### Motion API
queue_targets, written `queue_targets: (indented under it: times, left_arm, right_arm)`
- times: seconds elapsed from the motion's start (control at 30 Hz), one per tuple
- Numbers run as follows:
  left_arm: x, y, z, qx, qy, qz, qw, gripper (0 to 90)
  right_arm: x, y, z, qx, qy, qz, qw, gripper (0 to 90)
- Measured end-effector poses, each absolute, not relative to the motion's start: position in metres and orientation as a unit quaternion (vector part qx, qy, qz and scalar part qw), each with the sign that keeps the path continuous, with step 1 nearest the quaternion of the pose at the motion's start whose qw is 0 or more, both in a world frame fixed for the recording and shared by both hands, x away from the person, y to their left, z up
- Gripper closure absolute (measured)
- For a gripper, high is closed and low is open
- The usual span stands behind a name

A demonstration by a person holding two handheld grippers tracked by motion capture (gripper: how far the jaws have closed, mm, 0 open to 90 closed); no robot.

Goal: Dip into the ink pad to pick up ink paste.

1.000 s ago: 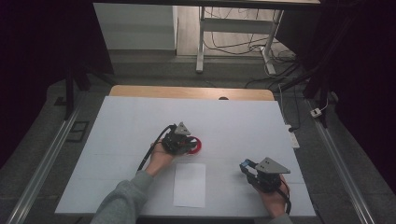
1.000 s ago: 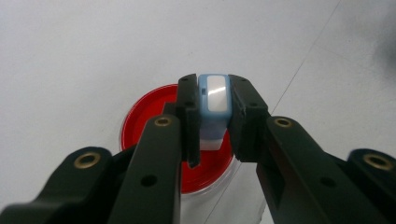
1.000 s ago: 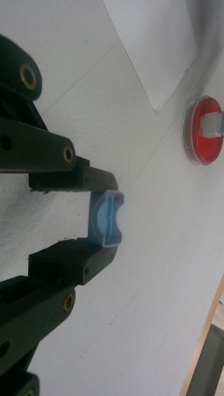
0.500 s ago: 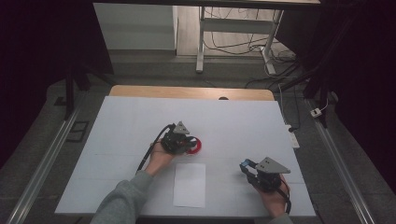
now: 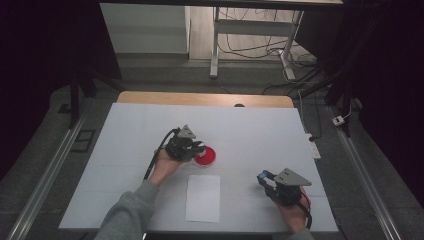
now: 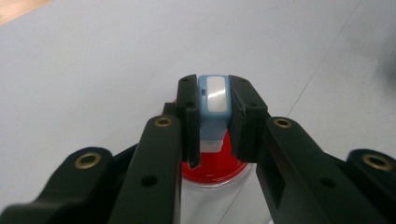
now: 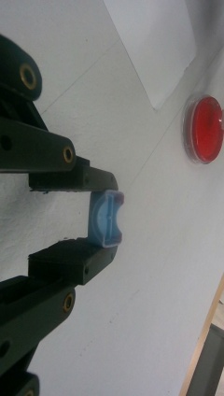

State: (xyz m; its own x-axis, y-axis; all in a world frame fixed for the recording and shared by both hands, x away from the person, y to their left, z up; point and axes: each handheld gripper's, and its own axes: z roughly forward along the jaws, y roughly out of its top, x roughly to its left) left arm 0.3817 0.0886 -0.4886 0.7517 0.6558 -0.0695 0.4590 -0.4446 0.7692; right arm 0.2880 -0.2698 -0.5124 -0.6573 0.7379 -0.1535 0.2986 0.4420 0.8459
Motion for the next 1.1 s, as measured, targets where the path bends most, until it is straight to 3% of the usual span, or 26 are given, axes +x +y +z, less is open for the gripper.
queue_targets:
  times: [1.1]
  left_arm:
    - [0.385, 0.085, -0.501, 0.849, 0.333, 0.118, 0.394, 75.3]
  right_arm:
    - [0.288, -0.271, -0.513, 0.322, 0.808, 0.421, 0.257, 65.6]
